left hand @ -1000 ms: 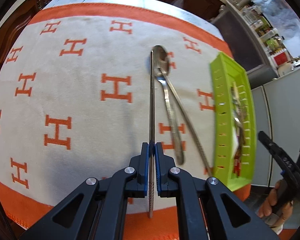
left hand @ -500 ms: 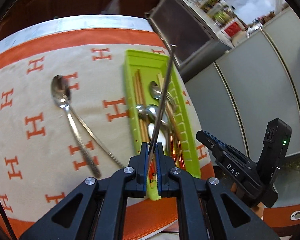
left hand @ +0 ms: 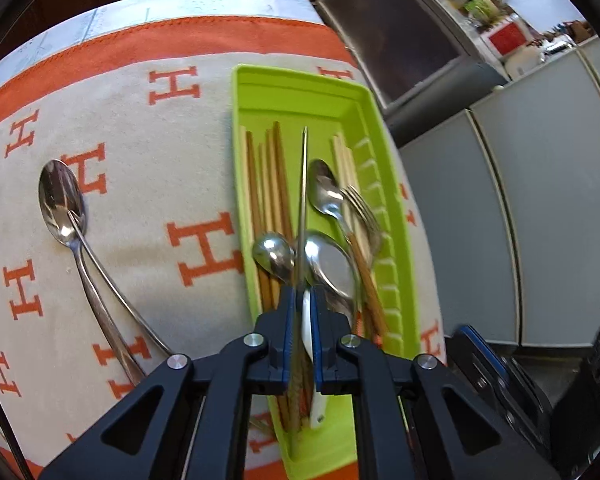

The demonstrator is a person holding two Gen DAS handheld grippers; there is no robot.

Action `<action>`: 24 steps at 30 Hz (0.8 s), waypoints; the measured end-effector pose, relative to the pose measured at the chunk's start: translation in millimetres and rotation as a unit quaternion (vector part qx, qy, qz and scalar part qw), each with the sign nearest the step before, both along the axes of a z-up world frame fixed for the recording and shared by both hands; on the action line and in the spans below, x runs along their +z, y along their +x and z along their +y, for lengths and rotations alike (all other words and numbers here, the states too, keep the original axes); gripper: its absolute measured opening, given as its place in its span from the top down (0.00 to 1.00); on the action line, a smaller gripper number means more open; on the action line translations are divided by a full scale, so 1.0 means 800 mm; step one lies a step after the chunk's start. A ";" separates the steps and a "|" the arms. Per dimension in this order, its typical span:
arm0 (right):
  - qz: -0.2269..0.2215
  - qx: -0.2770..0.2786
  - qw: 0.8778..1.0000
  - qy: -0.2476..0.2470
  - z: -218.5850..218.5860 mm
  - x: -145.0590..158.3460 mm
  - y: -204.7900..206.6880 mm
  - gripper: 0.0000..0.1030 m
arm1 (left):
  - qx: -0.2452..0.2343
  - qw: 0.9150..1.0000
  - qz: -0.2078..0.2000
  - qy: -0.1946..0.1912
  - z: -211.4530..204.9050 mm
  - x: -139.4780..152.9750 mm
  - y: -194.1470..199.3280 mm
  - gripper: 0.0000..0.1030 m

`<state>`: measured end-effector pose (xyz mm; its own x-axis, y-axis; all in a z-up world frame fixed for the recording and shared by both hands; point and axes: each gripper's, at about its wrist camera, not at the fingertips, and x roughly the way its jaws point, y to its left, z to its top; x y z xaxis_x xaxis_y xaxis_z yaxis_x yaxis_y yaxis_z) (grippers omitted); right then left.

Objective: Organize utensils
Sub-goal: 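Grasp the other steel chopstick with the right tool while the left approaches the long steel spoon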

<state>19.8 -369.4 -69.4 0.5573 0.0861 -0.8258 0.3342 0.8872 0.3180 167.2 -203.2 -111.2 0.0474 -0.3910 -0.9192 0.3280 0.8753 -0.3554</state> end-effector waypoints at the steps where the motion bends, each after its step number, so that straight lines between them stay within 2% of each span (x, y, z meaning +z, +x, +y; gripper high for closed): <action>1: 0.000 0.000 1.000 -0.001 0.000 0.001 -0.002 0.88 | 0.003 1.000 -0.010 0.004 0.001 0.001 0.003 0.88; 9: 0.001 0.002 1.000 -0.003 0.007 0.001 -0.004 0.88 | 0.005 0.998 -0.057 -0.004 0.026 0.031 -0.007 0.73; 11: 0.002 0.007 1.000 -0.003 0.010 0.000 -0.002 0.88 | 0.011 0.998 -0.067 -0.006 0.037 0.039 -0.010 0.64; 13: 0.002 0.014 1.000 -0.004 0.017 0.001 0.000 0.88 | 0.021 0.996 -0.085 -0.005 0.054 0.050 -0.016 0.51; 16: 0.004 0.026 1.000 -0.007 0.028 0.000 0.003 0.88 | 0.035 0.994 -0.105 0.003 0.084 0.056 -0.025 0.44; 19: 0.007 0.043 0.999 -0.009 0.044 -0.001 0.007 0.88 | 0.057 0.992 -0.111 0.012 0.112 0.051 -0.030 0.39; 24: 0.012 0.075 0.997 -0.016 0.074 -0.001 0.013 0.88 | 0.096 0.989 -0.105 0.040 0.168 0.029 -0.043 0.39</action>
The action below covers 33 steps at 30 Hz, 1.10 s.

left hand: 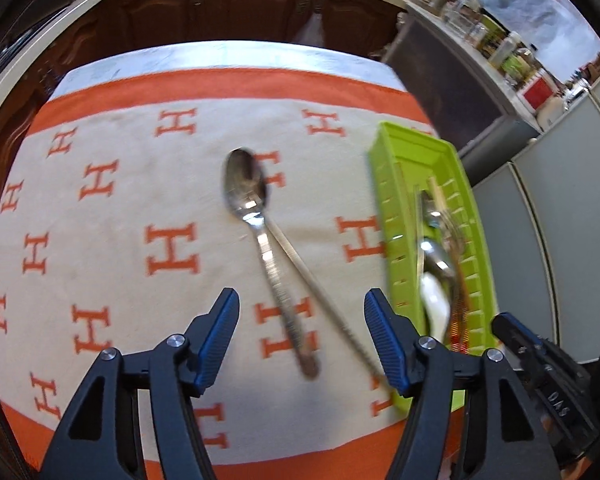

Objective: Organize utensils
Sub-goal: 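Grasp the other steel chopstick with the right tool while the left approaches the long steel spoon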

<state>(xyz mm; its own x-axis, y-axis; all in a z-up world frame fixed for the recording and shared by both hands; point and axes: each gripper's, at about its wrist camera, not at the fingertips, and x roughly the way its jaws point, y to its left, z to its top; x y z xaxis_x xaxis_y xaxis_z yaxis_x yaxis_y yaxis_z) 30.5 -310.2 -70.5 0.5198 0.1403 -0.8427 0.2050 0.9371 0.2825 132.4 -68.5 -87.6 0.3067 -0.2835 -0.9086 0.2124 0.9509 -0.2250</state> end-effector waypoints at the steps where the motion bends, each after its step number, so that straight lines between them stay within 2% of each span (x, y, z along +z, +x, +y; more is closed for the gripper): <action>1: 0.001 0.007 1.000 -0.002 0.007 0.000 0.002 0.88 | 0.008 1.000 0.001 0.006 0.013 -0.005 -0.002 0.39; 5: 0.007 0.045 0.999 -0.007 0.043 0.001 0.012 0.88 | 0.032 0.999 -0.001 0.021 0.050 -0.018 -0.010 0.39; 10: 0.011 0.097 0.995 -0.017 0.091 0.008 0.035 0.88 | 0.051 0.998 -0.022 0.033 0.082 -0.018 -0.014 0.39; 15: 0.039 0.137 0.990 -0.014 0.133 0.001 0.078 0.88 | 0.058 0.998 -0.028 0.022 0.107 -0.020 -0.012 0.39; 22: 0.113 0.161 0.980 -0.032 0.179 -0.048 0.141 0.88 | 0.068 0.998 -0.017 0.005 0.135 -0.033 -0.011 0.39; 33: 0.179 0.177 0.963 -0.092 0.201 -0.104 0.160 0.87 | 0.066 0.998 -0.003 -0.006 0.146 -0.050 -0.004 0.39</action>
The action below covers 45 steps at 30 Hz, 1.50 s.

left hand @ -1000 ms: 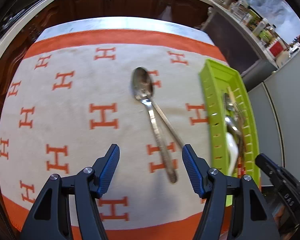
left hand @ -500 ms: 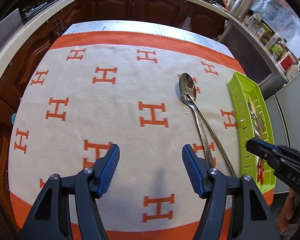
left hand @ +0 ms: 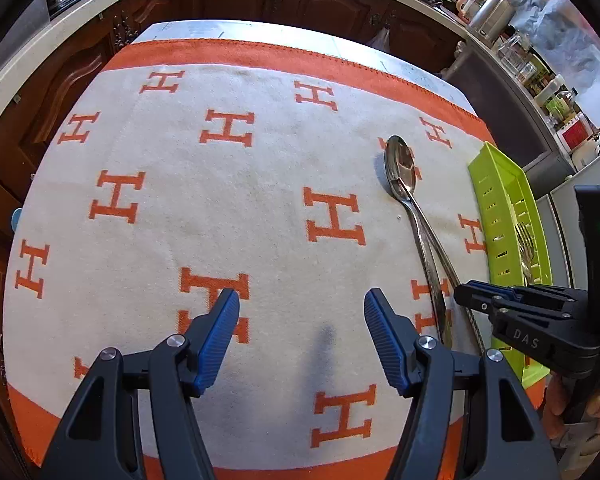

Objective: Organize utensils
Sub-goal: 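Grasp the other steel chopstick with the right tool while the left approaches the long steel spoon, then carry the chopstick into the tray and open the right tool while the left grasps the long spoon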

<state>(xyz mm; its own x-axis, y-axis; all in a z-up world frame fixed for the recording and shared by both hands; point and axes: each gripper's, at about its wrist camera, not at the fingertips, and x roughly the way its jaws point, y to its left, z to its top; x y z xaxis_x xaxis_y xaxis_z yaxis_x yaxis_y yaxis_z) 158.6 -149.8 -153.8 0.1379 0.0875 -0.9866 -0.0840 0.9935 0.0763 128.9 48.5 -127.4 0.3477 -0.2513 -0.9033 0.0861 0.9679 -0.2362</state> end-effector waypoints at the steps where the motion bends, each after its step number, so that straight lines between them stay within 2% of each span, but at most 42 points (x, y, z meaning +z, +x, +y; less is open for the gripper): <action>1: 0.005 0.003 1.000 -0.006 0.001 -0.005 -0.001 0.87 | -0.002 1.000 0.002 0.000 -0.001 -0.002 0.001 0.39; 5: -0.007 0.030 0.999 -0.027 0.013 -0.010 -0.004 0.87 | -0.006 1.000 0.006 0.002 -0.006 -0.005 0.001 0.39; 7: -0.013 0.021 0.999 -0.024 0.012 -0.010 -0.003 0.91 | -0.008 1.000 0.006 0.003 -0.007 -0.005 0.000 0.39; 15: -0.034 -0.029 0.997 0.055 -0.016 0.010 -0.006 0.94 | -0.017 1.000 0.006 0.013 -0.018 -0.002 -0.001 0.39; 22: -0.070 -0.056 0.989 0.118 -0.043 0.054 -0.027 0.94 | -0.029 0.999 0.007 0.024 -0.035 0.001 0.001 0.39; 27: -0.104 -0.073 0.981 0.144 -0.079 0.101 -0.055 0.95 | -0.037 0.999 0.007 0.029 -0.052 0.004 0.009 0.39; 30: -0.120 -0.092 0.978 0.142 -0.111 0.122 -0.069 0.94 | -0.044 0.999 0.008 0.030 -0.069 0.006 0.020 0.39; 34: -0.132 -0.121 0.975 0.129 -0.148 0.129 -0.081 0.94 | -0.054 0.998 0.016 0.029 -0.096 0.004 0.037 0.39; 37: -0.137 -0.144 0.975 0.103 -0.178 0.125 -0.086 0.94 | -0.061 0.997 0.025 0.033 -0.118 -0.001 0.049 0.39; 41: -0.138 -0.170 0.971 0.094 -0.209 0.112 -0.088 0.94 | -0.063 0.996 0.043 0.038 -0.145 -0.014 0.064 0.39; 45: -0.145 -0.179 0.971 0.062 -0.226 0.102 -0.080 0.94 | -0.057 0.996 0.054 0.052 -0.159 -0.024 0.075 0.43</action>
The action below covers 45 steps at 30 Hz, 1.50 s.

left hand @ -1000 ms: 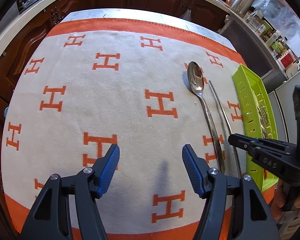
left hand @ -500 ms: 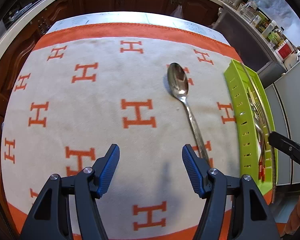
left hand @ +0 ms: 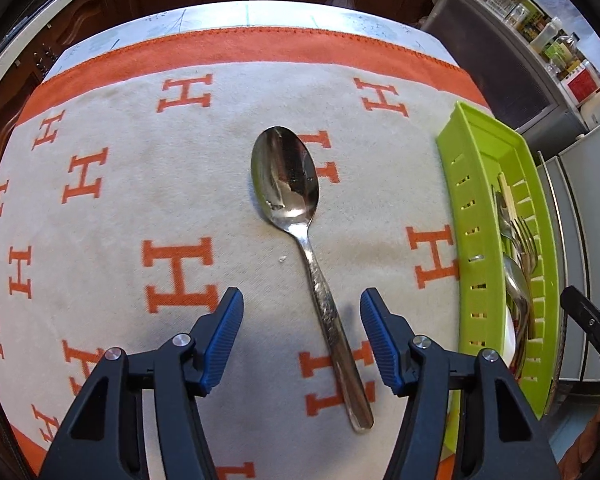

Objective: Organize utensils
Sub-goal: 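Carry the chopstick into the tray and open the right tool while the left grasps the long spoon, then lift the long steel spoon with the left tool into the tray and open it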

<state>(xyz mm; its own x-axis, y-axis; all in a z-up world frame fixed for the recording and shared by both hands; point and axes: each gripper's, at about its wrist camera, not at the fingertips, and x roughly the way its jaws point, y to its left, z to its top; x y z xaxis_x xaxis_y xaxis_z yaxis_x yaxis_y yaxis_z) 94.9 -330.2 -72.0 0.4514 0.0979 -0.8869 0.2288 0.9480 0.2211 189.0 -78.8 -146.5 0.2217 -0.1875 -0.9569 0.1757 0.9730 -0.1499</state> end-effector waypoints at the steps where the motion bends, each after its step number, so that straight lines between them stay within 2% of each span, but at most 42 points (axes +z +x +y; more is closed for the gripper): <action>1: 0.001 0.000 1.000 -0.005 -0.003 -0.005 0.004 0.94 | 0.002 1.000 0.002 0.004 -0.002 -0.003 0.003 0.44; 5: 0.011 -0.008 1.000 -0.029 -0.006 -0.020 0.021 0.93 | 0.006 1.000 0.008 0.025 -0.012 -0.014 0.010 0.45; 9: 0.004 -0.015 1.000 -0.010 -0.011 -0.021 0.015 0.85 | 0.005 0.999 0.001 0.046 -0.027 -0.016 0.016 0.46; 11: -0.002 -0.014 1.000 -0.012 -0.009 -0.017 0.008 0.84 | 0.004 0.998 -0.008 0.062 -0.033 -0.017 0.018 0.53; 14: -0.009 -0.015 1.000 -0.008 -0.007 -0.015 -0.004 0.84 | -0.002 0.997 -0.018 0.072 -0.044 -0.016 0.018 0.71; 16: -0.013 -0.016 1.000 -0.006 -0.005 -0.014 -0.014 0.84 | -0.006 0.997 -0.022 0.073 -0.048 -0.014 0.018 0.90; 19: -0.015 -0.020 1.000 0.004 -0.002 -0.016 -0.030 0.84 | -0.012 0.997 -0.028 0.076 -0.054 -0.014 0.019 0.91; 23: -0.018 -0.016 1.000 0.017 0.008 -0.020 -0.050 0.84 | 0.000 0.998 -0.029 0.049 -0.046 -0.014 0.017 0.94; 28: -0.023 -0.006 0.999 0.025 0.018 -0.020 -0.072 0.84 | 0.012 1.000 0.007 -0.023 -0.018 -0.008 0.000 0.95; 37: -0.029 -0.009 0.999 0.041 0.007 -0.016 -0.084 0.84 | -0.007 0.998 -0.001 -0.070 0.000 0.026 -0.044 0.95; 45: -0.027 -0.005 0.999 0.042 0.009 -0.018 -0.090 0.84 | -0.052 0.993 -0.027 -0.104 -0.014 0.068 -0.067 0.95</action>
<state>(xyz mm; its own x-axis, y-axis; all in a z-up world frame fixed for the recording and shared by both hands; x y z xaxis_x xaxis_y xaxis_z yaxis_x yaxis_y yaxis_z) 23.3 -323.0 -86.1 0.5001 0.1655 -0.8500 0.2239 0.9235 0.3116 135.1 -90.2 -92.1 0.2402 -0.4035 -0.8829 0.2862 0.8985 -0.3327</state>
